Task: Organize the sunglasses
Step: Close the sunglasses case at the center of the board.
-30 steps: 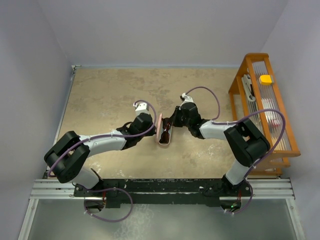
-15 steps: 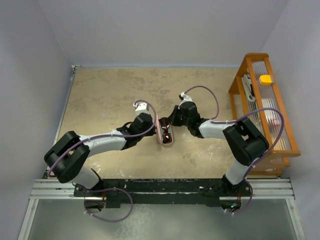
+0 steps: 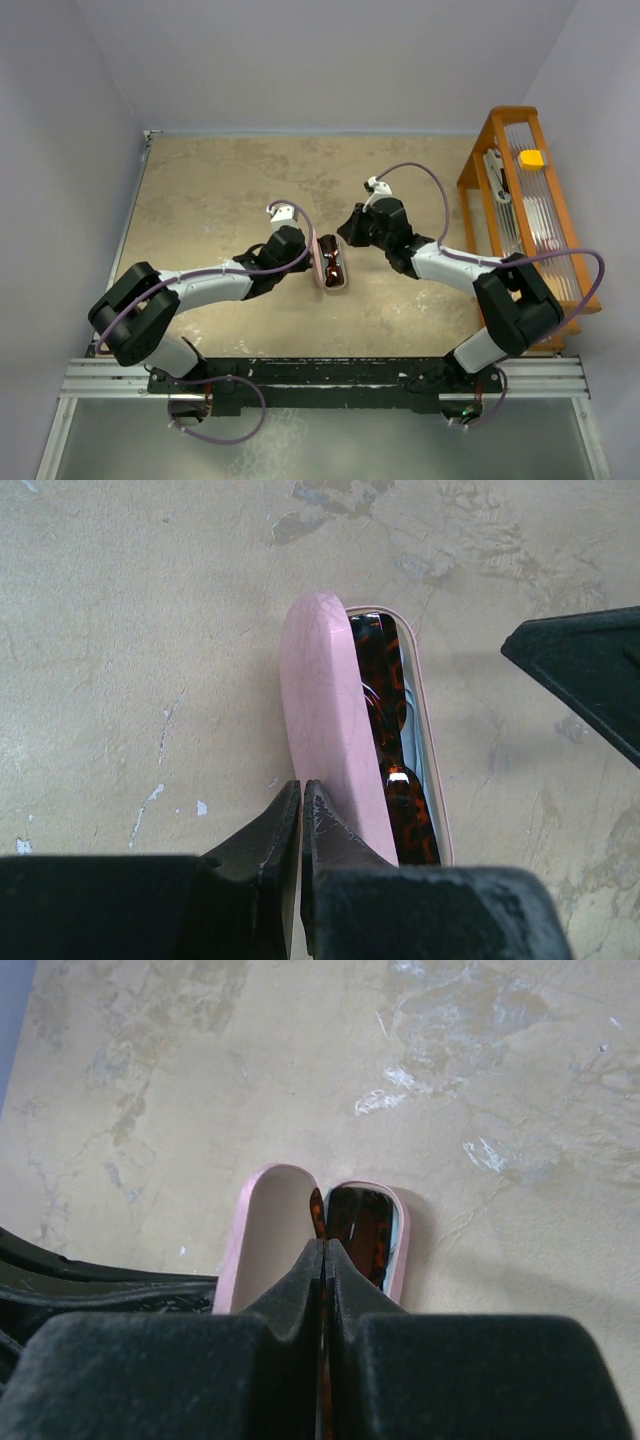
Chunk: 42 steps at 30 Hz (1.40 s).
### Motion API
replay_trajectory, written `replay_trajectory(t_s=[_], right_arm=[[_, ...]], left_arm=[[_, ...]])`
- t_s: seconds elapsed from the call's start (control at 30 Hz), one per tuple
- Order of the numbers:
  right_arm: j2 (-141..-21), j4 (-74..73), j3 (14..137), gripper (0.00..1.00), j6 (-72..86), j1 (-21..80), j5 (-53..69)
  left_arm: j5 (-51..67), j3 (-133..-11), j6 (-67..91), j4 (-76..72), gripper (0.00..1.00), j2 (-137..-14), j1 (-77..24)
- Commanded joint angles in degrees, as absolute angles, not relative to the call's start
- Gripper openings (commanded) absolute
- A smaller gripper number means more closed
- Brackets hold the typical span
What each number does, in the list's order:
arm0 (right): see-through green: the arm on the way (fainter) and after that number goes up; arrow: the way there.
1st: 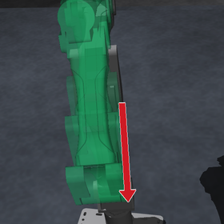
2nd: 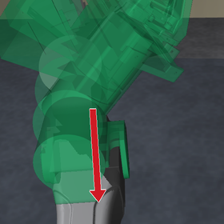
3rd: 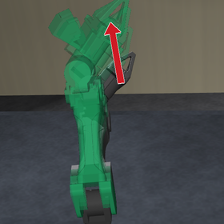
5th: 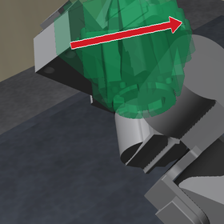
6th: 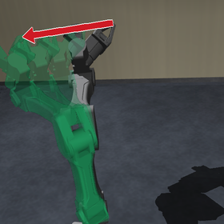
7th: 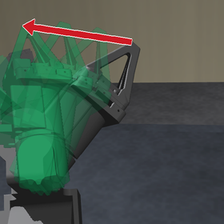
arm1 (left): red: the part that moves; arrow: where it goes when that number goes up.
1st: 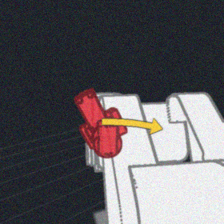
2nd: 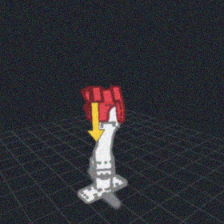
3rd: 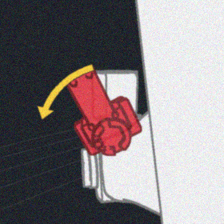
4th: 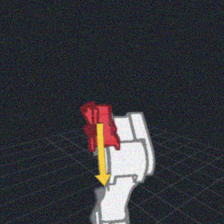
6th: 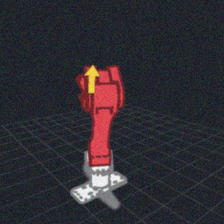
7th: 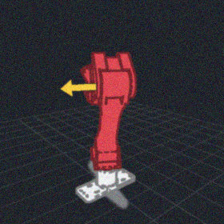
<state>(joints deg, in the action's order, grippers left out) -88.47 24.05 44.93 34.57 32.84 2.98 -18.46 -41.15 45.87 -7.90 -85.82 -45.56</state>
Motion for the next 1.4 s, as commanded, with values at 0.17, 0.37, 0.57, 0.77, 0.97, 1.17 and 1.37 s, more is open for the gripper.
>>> replay_trajectory(t_s=[0.17, 0.37, 0.57, 0.77, 0.97, 1.17, 1.37], right_arm=[[-90.15, 23.85, 41.83, 0.03, 31.49, 31.73, 9.82], [-90.99, 23.44, 41.45, 0.02, 30.36, 31.73, 11.29], [-92.12, 23.39, 41.17, 0.02, 30.2, 31.73, 11.77], [-93.44, 23.57, 40.9, 0.02, 30.02, 31.73, 12.54], [-93.94, 23.88, 40.16, 0.02, 29.96, 31.73, 12.31], [-94.39, 24.23, 39.6, 0.02, 30.14, 31.73, 12.04], [-94.74, 24.52, 39.53, 0.02, 30.32, 31.73, 12.04]], left_arm=[[-19.34, -43.74, 45.19, -8.79, 0.0, -85.44, -45.95], [-19.34, -44.16, 45.19, -8.61, 0.0, -85.43, -45.97], [-19.16, -44.35, 45.35, -8.61, 0.0, -85.47, -46.05], [-19.25, -44.42, 45.33, -8.63, 0.0, -85.69, -46.21], [-19.4, -44.39, 45.24, -8.54, 0.0, -85.54, -46.23], [-19.67, -44.21, 45.32, -8.05, 0.0, -84.92, -46.31], [-19.52, -44.61, 46.21, -6.07, 0.0, -82.34, -46.32]])
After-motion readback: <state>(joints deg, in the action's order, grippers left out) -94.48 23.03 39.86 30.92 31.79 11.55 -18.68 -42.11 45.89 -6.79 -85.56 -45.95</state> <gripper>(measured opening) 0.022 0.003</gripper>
